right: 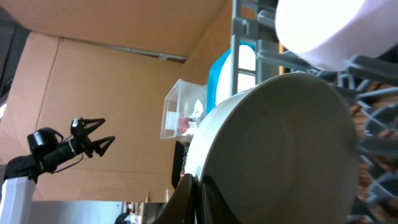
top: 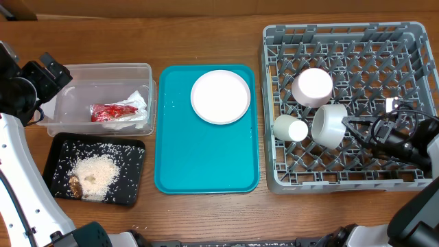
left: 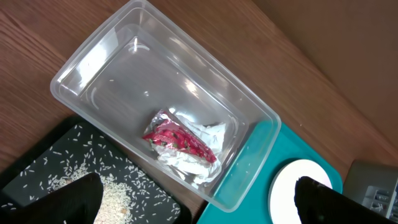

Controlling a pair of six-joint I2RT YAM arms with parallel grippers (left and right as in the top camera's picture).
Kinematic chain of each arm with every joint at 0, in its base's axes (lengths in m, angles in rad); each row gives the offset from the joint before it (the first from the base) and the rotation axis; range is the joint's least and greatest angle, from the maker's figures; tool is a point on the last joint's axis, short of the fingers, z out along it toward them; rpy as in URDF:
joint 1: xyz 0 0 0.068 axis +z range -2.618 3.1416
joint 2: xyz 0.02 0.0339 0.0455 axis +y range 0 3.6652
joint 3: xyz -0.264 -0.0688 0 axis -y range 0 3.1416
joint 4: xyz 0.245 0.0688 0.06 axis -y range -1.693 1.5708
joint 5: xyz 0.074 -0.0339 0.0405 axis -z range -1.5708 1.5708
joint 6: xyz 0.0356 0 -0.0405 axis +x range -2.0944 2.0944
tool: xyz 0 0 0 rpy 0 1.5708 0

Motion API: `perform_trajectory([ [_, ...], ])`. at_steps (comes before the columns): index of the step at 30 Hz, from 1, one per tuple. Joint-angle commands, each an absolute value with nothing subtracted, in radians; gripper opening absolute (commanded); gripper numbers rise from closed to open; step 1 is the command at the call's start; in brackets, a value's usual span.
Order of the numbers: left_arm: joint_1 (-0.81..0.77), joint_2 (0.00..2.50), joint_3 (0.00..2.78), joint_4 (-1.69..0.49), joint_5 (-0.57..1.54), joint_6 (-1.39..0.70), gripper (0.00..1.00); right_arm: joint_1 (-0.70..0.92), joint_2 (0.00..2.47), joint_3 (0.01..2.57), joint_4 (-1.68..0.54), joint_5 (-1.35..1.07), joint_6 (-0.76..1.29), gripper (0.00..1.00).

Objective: Sort waste into correct bins and load items into the dishwasher
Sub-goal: 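Set the white bowl down in the rack and open the right gripper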

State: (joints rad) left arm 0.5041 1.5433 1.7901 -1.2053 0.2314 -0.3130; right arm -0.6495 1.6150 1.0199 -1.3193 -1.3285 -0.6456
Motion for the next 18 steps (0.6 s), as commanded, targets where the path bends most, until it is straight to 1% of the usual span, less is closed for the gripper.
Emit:
perform_trajectory([
  [1,0.504,1.544,1.796,-1.205,0.236,-0.322,1.00,-0.697,1.620,1.016,-1.309,-1.310,-0.643,0.08],
  [6,0.504,1.544,1.796,-1.205,0.236,-0.322,1.00,-0.759,1.620,1.016,-1.289,-1.310,-0.643,0.13],
  [9,0.504,1.544,1.796,-1.205,0.236,-0.322,1.00,-0.790,1.620,1.016,-1.266,-1.310,-0.637,0.19],
  [10,0.504,1.544,1.796,-1.205,0.236,-0.322,1.00,-0.799,1.620,1.016,-1.253,-1.310,-0.624,0.24],
  [12,0.504,1.544,1.796,-1.205,0.236,-0.322,1.00,-0.825,1.620,1.016,-1.198,-1.311,-0.555,0.27],
  [16,0.504,1.544,1.796,-1.205,0.236,-0.322,1.00,-0.847,1.620,1.016,-1.074,-1.318,-0.404,0.29],
  [18,0.504,1.544,1.796,-1.205,0.236,-0.322,1.00,-0.847,1.620,1.016,-1.005,-1.317,-0.318,0.34],
])
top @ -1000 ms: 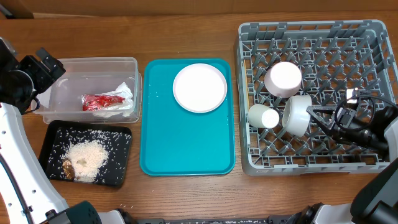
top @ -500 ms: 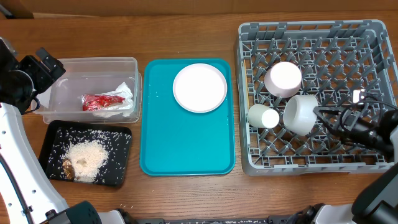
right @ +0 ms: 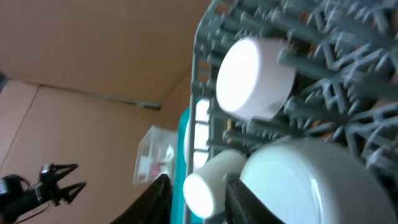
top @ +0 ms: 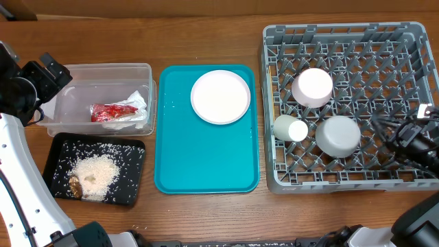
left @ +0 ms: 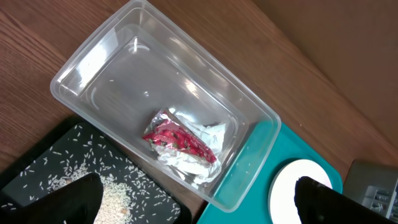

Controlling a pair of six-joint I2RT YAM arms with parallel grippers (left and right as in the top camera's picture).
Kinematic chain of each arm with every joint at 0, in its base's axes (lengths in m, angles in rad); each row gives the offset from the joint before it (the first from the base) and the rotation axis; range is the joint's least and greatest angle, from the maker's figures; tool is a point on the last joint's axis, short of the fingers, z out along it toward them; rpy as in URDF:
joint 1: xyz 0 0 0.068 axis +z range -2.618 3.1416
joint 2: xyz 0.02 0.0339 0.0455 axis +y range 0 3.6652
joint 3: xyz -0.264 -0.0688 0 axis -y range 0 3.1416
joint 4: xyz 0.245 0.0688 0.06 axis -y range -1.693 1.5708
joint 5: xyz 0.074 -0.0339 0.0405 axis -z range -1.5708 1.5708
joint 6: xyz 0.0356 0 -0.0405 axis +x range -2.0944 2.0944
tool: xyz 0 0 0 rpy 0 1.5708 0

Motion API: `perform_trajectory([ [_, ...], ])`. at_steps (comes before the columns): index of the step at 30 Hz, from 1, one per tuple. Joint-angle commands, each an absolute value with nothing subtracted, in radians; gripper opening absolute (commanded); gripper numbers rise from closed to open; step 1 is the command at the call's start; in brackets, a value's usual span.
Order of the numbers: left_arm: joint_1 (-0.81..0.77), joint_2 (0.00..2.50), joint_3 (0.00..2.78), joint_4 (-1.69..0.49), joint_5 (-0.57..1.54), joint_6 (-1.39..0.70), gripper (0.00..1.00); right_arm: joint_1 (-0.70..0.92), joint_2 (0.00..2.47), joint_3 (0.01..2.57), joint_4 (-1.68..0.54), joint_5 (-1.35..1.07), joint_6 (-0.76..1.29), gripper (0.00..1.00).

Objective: Sort waste into correct bins and load items into the dishwasher
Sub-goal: 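Set the white bowl down in the rack and open the right gripper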

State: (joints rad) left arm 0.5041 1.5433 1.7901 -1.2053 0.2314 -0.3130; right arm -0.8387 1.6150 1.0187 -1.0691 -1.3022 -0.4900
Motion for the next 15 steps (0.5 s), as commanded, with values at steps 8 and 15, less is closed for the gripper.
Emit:
perform_trajectory([
  [8,0.504,1.544,1.796,-1.205,0.236,-0.322,1.00,-0.788,1.620,1.017,-0.900,-1.215,-0.149,0.31],
  [15,0.504,1.544,1.796,-1.205,0.236,-0.322,1.00,-0.552,1.607,1.128,-0.875,-0.887,0.025,0.29],
])
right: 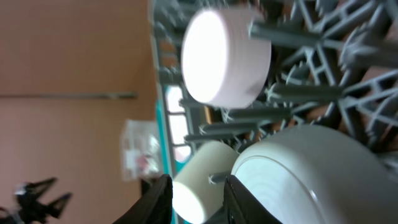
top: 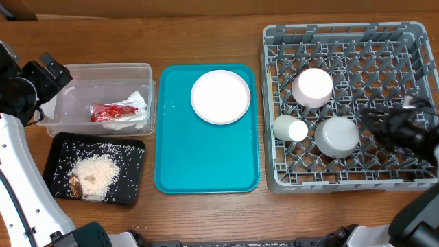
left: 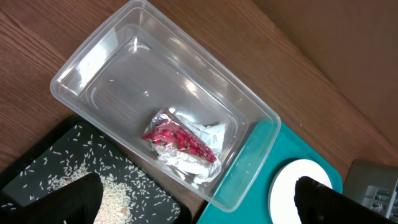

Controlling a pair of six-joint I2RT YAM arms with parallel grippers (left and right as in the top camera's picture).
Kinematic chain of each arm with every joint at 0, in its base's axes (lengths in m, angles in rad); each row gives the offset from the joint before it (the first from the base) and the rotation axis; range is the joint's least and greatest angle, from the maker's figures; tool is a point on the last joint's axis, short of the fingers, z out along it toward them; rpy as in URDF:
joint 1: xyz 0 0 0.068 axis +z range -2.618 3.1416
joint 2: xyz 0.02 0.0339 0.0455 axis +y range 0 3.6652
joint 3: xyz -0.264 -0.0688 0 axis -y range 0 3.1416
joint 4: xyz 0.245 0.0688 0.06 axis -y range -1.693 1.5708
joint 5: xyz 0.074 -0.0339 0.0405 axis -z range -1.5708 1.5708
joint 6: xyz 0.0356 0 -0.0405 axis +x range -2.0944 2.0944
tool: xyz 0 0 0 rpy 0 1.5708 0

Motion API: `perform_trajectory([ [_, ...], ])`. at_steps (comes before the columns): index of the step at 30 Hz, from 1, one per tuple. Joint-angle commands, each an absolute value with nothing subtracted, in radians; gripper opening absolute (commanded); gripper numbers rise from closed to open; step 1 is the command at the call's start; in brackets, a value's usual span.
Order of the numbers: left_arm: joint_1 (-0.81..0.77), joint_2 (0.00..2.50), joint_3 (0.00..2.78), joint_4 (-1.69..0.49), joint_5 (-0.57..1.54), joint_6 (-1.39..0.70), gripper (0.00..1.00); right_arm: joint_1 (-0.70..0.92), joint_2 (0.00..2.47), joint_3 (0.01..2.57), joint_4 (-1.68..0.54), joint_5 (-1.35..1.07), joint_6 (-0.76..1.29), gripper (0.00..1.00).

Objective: Sort waste into correct bins and load items into the dishwasher
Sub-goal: 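Set the white bowl down in the rack and open the right gripper, then reach the right gripper to the white plate and grasp its rim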

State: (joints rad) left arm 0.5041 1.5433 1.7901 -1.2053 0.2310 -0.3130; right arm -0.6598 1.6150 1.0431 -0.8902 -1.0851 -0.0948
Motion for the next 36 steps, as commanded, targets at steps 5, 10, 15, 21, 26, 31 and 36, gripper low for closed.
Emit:
perform_trajectory([
  [5,0.504,1.544,1.796,-1.205,0.236,-0.322,1.00,-0.269,1.607,1.302,-0.857,-0.652,0.121,0.30],
  [10,0.504,1.544,1.796,-1.205,0.236,-0.322,1.00,0.077,1.607,1.438,-0.824,-0.234,0.188,0.31],
  [15,0.504,1.544,1.796,-1.205,0.236,-0.322,1.00,0.458,1.645,1.443,-0.688,0.175,0.203,0.38],
  [21,0.504,1.544,1.796,-1.205,0.236,-0.322,1.00,0.672,1.785,1.441,-0.559,0.280,0.210,0.49],
  [26,0.504,1.544,1.796,-1.205,0.236,-0.322,1.00,0.741,1.917,1.441,-0.449,0.263,0.206,0.62],
  [31,0.504,1.544,1.796,-1.205,0.236,-0.322,1.00,0.770,1.995,1.441,-0.363,0.179,0.202,0.68],
  [36,0.504,1.544,1.796,-1.205,0.236,-0.322,1.00,0.772,2.027,1.441,-0.316,0.058,0.202,0.69],
])
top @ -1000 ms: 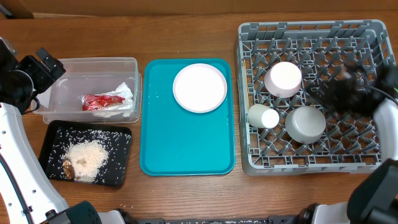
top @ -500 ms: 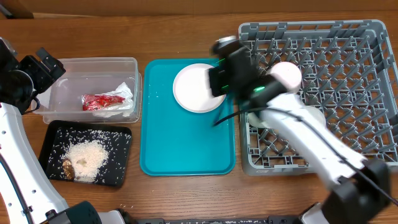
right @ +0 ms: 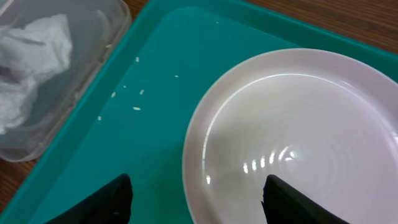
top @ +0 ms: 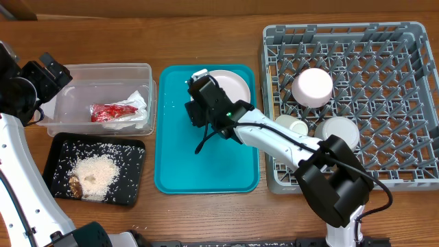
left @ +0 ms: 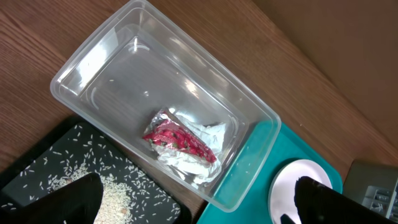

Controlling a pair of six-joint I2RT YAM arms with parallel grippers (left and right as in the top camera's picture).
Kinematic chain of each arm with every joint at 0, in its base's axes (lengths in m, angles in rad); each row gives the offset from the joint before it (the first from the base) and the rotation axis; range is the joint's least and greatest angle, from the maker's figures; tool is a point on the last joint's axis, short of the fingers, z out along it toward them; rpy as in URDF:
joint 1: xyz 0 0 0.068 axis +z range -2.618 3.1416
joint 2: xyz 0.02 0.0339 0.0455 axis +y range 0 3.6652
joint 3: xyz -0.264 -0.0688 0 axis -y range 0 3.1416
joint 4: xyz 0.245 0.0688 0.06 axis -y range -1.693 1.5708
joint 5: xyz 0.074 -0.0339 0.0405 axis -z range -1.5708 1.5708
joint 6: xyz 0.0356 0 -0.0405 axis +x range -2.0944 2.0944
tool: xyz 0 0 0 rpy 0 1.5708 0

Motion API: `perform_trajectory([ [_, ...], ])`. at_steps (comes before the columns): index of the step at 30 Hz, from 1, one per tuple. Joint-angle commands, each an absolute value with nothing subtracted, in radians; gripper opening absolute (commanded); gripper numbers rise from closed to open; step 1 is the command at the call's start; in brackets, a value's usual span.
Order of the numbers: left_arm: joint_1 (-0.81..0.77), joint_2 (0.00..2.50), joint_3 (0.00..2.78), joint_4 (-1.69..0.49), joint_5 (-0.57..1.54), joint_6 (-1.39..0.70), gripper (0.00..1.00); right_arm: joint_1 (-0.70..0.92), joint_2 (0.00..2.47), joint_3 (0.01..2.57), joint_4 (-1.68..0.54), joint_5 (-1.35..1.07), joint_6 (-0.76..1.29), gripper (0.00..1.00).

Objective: Sort waste into correct bins and load items into the dishwasher
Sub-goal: 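Reach the right gripper to the white plate and grasp its rim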

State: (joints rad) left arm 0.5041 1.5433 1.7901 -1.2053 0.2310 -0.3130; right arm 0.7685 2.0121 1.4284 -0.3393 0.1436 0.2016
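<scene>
A white plate (top: 238, 85) (right: 292, 130) lies at the far end of the teal tray (top: 206, 165). My right gripper (top: 200, 91) (right: 199, 204) hovers open over the plate's left rim, one finger over the tray and the other over the plate. The grey dish rack (top: 405, 103) holds an upturned pinkish bowl (top: 313, 87), a cup (top: 295, 125) on its side and an upturned white bowl (top: 341, 132). My left gripper (top: 51, 71) (left: 194, 200) stays open above the clear bin (left: 93, 62), which holds a red wrapper (left: 177, 138) on white tissue.
A black tray (top: 127, 185) with rice and a brown scrap sits in front of the clear bin. My right arm (top: 288, 147) stretches from the rack's near left corner across the teal tray. A few rice grains (right: 137, 93) dot the teal tray.
My right gripper was in the rack beside the white bowl; now it is open over the plate's left rim on the teal tray. The left arm has not moved.
My right gripper first had the white bowl tilted on its side in the rack. Then the bowl sat upturned in the rack with the gripper off it to the right. It stayed near the bowl, and is now over the plate.
</scene>
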Motion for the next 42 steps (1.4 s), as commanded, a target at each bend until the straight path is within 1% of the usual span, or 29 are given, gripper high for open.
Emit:
perform_trajectory([
  [1,0.504,1.544,1.796,-1.205,0.236,-0.322,1.00,0.772,2.034,1.441,-0.307,0.035,0.202,0.69],
  [5,0.504,1.544,1.796,-1.205,0.236,-0.322,1.00,0.772,2.060,1.441,-0.299,0.013,0.202,0.67],
  [8,0.504,1.544,1.796,-1.205,0.236,-0.322,1.00,0.771,2.091,1.441,-0.290,0.014,0.202,0.61],
  [11,0.504,1.544,1.796,-1.205,0.236,-0.322,1.00,0.771,2.111,1.441,-0.280,0.025,0.202,0.58],
  [15,0.504,1.544,1.796,-1.205,0.236,-0.322,1.00,0.771,2.118,1.441,-0.266,0.024,0.201,0.53],
  [20,0.504,1.544,1.796,-1.205,0.236,-0.322,1.00,0.771,2.138,1.441,-0.251,0.024,0.184,0.52],
  [21,0.504,1.544,1.796,-1.205,0.236,-0.322,1.00,0.771,2.145,1.440,-0.249,0.024,0.173,0.48],
  [25,0.504,1.544,1.796,-1.205,0.236,-0.322,1.00,0.771,2.167,1.440,-0.247,0.025,0.148,0.39],
  [30,0.504,1.544,1.796,-1.205,0.236,-0.322,1.00,0.770,2.170,1.440,-0.248,0.025,0.148,0.37],
  [32,0.504,1.544,1.796,-1.205,0.236,-0.322,1.00,0.770,2.170,1.440,-0.250,0.025,0.148,0.34],
  [37,0.504,1.544,1.796,-1.205,0.236,-0.322,1.00,0.770,2.170,1.439,-0.268,0.025,0.145,0.18],
  [42,0.504,1.544,1.796,-1.205,0.236,-0.322,1.00,0.770,2.170,1.439,-0.294,0.045,0.104,0.15],
])
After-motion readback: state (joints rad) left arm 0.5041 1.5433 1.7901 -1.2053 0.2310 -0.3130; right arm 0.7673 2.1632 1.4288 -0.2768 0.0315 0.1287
